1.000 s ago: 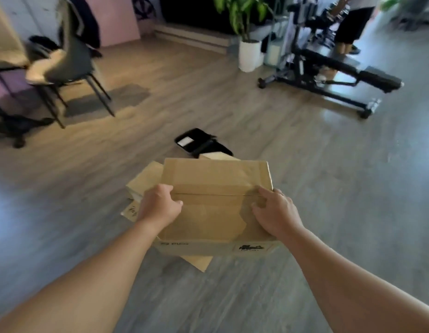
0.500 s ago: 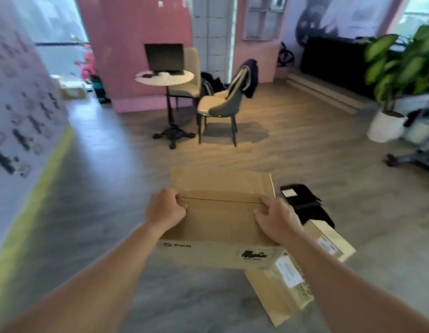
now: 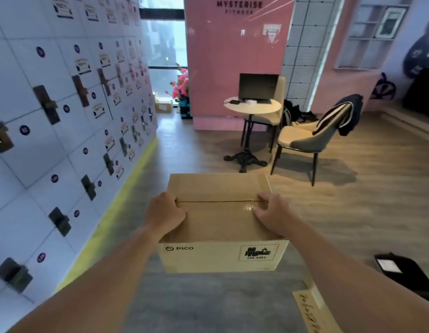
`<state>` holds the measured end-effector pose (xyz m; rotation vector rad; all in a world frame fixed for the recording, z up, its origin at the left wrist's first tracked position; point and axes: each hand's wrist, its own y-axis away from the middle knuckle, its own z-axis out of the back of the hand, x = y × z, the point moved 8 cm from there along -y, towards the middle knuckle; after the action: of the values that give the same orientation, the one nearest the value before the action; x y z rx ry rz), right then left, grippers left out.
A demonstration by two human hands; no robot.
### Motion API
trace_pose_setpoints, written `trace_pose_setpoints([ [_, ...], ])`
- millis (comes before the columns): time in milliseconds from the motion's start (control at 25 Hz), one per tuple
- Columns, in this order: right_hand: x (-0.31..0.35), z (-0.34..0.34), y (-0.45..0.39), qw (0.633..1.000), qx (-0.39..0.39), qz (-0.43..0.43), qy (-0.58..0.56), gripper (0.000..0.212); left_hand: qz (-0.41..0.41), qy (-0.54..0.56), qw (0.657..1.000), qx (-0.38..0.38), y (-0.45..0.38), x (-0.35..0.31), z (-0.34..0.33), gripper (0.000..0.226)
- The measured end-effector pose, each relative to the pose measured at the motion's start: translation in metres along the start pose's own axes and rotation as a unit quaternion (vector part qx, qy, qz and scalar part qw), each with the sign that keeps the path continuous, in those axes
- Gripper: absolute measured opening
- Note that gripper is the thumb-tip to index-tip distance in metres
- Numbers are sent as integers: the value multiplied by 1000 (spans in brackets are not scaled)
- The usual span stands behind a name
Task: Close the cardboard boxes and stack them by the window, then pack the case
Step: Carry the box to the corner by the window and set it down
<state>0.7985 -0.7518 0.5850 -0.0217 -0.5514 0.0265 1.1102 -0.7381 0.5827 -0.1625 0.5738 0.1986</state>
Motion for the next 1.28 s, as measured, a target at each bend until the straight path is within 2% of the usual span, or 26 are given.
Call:
trace_pose_setpoints([
  [120, 22, -22, -85, 1000, 13, 22, 0, 43, 8, -13, 1000, -8, -71, 17, 3, 27],
  [280, 59, -38, -212, 998, 22, 65, 1, 38, 23, -39, 999, -28, -175, 21, 17, 14],
  [480, 119, -49, -371, 993, 16, 113, 14, 45, 42, -37, 996, -64, -318, 31, 42, 14],
  [760, 197, -104, -586, 988, 10, 151, 17, 56, 40, -42, 994, -95, -531, 83, 55, 16],
  [1040, 265, -144, -803, 993, 38, 108, 8, 56, 10, -46, 996, -74, -777, 120, 53, 16],
  [1280, 284, -182, -991, 996, 49, 75, 12, 54, 1, -39, 998, -42, -978, 136, 17, 12],
])
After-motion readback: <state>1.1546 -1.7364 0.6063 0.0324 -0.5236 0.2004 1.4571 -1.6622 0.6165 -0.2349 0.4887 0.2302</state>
